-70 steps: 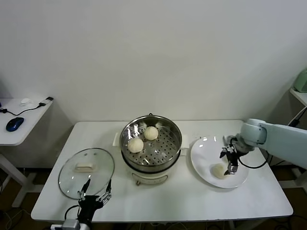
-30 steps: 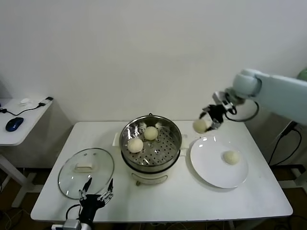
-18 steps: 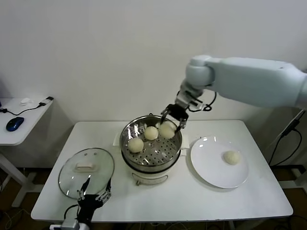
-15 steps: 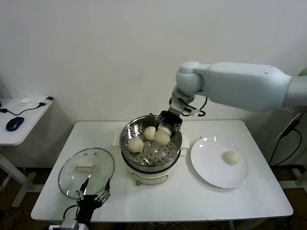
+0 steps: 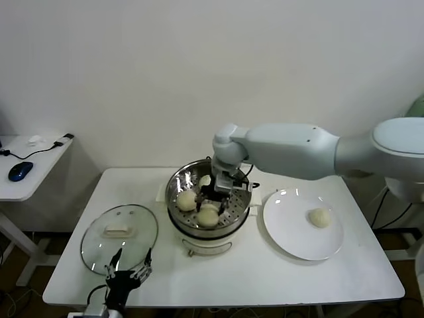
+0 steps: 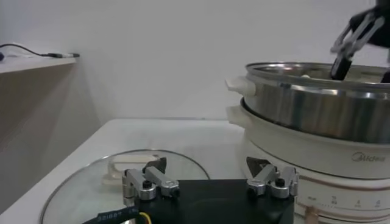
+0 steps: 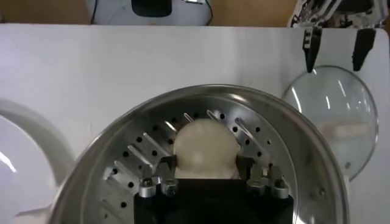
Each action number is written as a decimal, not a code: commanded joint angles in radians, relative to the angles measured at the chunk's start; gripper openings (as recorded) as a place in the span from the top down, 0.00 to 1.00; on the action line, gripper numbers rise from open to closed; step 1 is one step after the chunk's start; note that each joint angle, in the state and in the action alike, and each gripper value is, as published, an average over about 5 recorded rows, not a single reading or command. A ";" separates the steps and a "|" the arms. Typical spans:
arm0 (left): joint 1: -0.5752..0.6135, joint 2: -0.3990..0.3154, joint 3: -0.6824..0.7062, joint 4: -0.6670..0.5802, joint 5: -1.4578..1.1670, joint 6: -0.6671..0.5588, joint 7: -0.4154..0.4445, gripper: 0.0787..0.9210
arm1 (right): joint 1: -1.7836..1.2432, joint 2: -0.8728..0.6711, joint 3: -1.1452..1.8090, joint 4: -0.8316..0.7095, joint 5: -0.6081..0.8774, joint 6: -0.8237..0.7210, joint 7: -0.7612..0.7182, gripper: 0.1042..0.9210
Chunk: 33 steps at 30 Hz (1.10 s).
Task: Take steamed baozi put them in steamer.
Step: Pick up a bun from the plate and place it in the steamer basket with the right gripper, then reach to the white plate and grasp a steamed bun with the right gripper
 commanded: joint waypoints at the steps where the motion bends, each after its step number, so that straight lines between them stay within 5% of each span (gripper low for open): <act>1: 0.001 0.000 -0.004 0.000 -0.003 0.000 0.000 0.12 | -0.051 0.034 0.027 -0.076 0.011 0.048 -0.009 0.26; 6: 0.002 -0.001 -0.003 -0.003 -0.003 0.001 0.001 0.12 | 0.047 -0.015 0.030 -0.072 0.154 0.047 -0.065 0.14; 11: 0.003 -0.001 0.002 -0.009 -0.001 0.001 0.002 0.12 | 0.206 -0.142 -0.050 -0.117 0.381 0.009 -0.136 0.12; 16: 0.000 0.003 0.005 -0.011 -0.004 0.001 0.003 0.12 | 0.341 -0.338 -0.233 -0.177 0.603 -0.271 -0.156 0.12; 25: -0.008 0.011 0.007 0.003 -0.005 0.001 0.007 0.12 | 0.244 -0.725 -0.331 -0.070 0.450 -0.587 -0.124 0.12; 33: -0.006 0.007 -0.007 0.004 -0.002 0.003 0.017 0.12 | -0.183 -0.757 0.044 -0.163 0.285 -0.674 -0.055 0.12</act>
